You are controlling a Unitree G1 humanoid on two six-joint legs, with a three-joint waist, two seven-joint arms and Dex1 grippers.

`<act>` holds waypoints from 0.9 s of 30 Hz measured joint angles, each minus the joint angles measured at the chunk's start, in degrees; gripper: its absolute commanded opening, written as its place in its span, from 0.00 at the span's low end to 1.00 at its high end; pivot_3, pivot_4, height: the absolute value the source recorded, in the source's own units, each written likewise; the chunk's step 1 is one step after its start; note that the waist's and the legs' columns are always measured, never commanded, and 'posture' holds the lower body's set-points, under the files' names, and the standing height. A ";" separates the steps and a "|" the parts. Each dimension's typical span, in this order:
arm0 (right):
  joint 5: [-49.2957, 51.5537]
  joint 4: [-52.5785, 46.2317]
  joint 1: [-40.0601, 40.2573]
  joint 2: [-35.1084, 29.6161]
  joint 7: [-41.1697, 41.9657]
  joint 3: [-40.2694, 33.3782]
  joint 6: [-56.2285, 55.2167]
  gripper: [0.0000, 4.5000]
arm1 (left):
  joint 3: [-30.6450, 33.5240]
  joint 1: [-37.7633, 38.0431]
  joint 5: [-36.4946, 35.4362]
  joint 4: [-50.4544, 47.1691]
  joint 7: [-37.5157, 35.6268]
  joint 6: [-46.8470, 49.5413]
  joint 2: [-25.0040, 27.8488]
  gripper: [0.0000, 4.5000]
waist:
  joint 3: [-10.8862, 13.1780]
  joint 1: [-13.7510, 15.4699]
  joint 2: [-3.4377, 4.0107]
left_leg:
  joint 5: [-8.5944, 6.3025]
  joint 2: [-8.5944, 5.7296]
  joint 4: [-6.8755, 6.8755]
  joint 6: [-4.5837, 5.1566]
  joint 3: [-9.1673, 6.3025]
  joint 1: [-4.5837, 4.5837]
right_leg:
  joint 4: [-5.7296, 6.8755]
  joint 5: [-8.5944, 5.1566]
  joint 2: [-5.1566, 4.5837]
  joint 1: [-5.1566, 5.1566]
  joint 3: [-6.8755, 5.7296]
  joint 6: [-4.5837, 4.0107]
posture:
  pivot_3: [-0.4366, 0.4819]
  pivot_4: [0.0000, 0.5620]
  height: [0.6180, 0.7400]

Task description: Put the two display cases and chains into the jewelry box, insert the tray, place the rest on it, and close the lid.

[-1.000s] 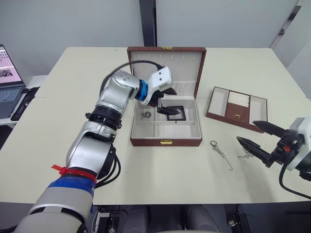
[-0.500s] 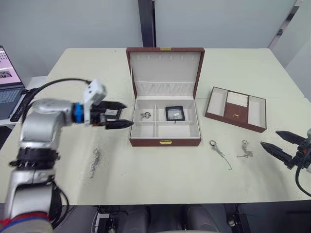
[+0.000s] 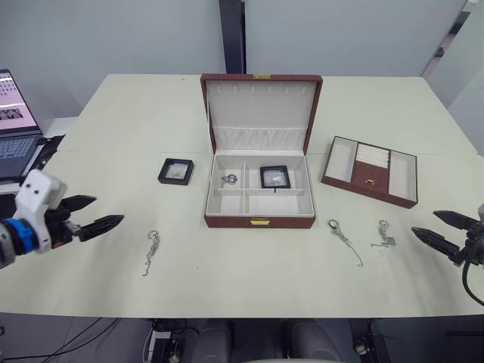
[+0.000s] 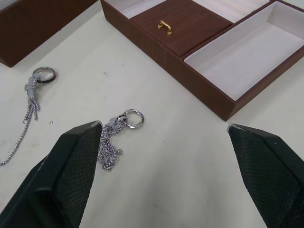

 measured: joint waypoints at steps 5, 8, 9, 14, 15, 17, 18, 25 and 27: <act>-1.34 1.55 -1.47 -0.06 0.16 0.92 -0.87 1.00 | 2.09 3.18 0.09 2.07 2.13 -3.55 -0.04 1.00 | 0.00 -0.01 0.00 | 0.00 0.00 -0.01 0.00 0.00 0.00 | 0.00 0.00 -0.02 0.00 -0.01 0.00 | 0.48 0.27 1.00; -1.58 1.55 -1.83 -0.11 0.28 0.92 -0.88 1.00 | 2.11 4.32 -0.16 2.11 2.82 -4.01 -0.05 1.00 | 0.00 0.00 0.00 | 0.00 0.00 -0.01 0.00 0.01 0.00 | 0.00 0.00 -0.02 0.00 0.00 0.00 | 0.48 0.27 1.00; -1.69 1.56 -1.83 -0.10 0.29 0.92 -0.88 1.00 | 2.11 4.50 -0.16 2.11 2.97 -4.01 -0.07 1.00 | 0.00 -0.01 0.00 | 0.00 0.00 -0.01 0.00 0.01 0.00 | 0.00 0.00 -0.02 0.00 0.00 0.00 | 0.48 0.27 1.00; -1.88 1.70 -2.20 -0.11 0.88 0.92 -0.91 1.00 | 2.11 4.97 -1.02 1.92 3.18 -4.02 -0.09 1.00 | 0.00 -0.01 0.00 | 0.00 0.01 -0.01 0.00 0.02 0.01 | 0.01 0.00 -0.02 0.00 0.00 0.00 | 0.48 0.27 1.00; -1.89 1.76 -2.42 -0.10 0.90 0.92 -0.92 1.00 | 2.11 5.12 -1.20 1.85 3.19 -4.02 -0.09 1.00 | 0.00 -0.01 0.00 | 0.00 0.01 -0.01 0.00 0.02 0.01 | 0.00 0.00 -0.02 0.00 0.00 0.00 | 0.48 0.27 1.00; -1.91 1.93 -2.73 -0.11 0.95 0.92 -0.96 1.00 | 2.10 5.22 -1.30 1.83 3.30 -4.02 -0.09 1.00 | 0.00 -0.02 0.00 | 0.00 0.01 -0.02 0.00 0.02 0.01 | 0.01 0.00 -0.01 0.00 0.00 0.00 | 0.48 0.27 1.00; -1.92 2.06 -2.87 -0.10 0.95 0.92 -0.99 1.00 | 2.10 5.24 -1.38 1.80 3.40 -4.02 -0.09 1.00 | 0.00 -0.02 0.00 | 0.00 0.01 -0.02 0.00 0.02 0.01 | 0.01 0.00 -0.01 0.00 -0.01 0.00 | 0.48 0.27 1.00; -1.40 1.72 -3.45 -0.10 1.65 0.92 -0.61 1.00 | 2.96 4.53 -4.49 -1.24 7.28 -4.19 -4.70 1.00 | 0.00 0.00 0.00 | 0.00 0.02 0.00 0.00 0.01 -0.01 | 0.01 0.00 -0.03 0.00 -0.01 0.00 | 0.48 0.27 1.00; -0.38 -0.05 -3.81 -0.10 2.60 1.05 0.38 1.00 | 3.23 4.46 -6.31 -4.38 9.38 -3.74 -7.43 1.00 | 0.00 0.02 0.00 | 0.00 0.02 -0.01 0.00 0.01 0.00 | 0.01 0.00 -0.03 0.01 0.01 0.00 | 0.48 0.27 1.00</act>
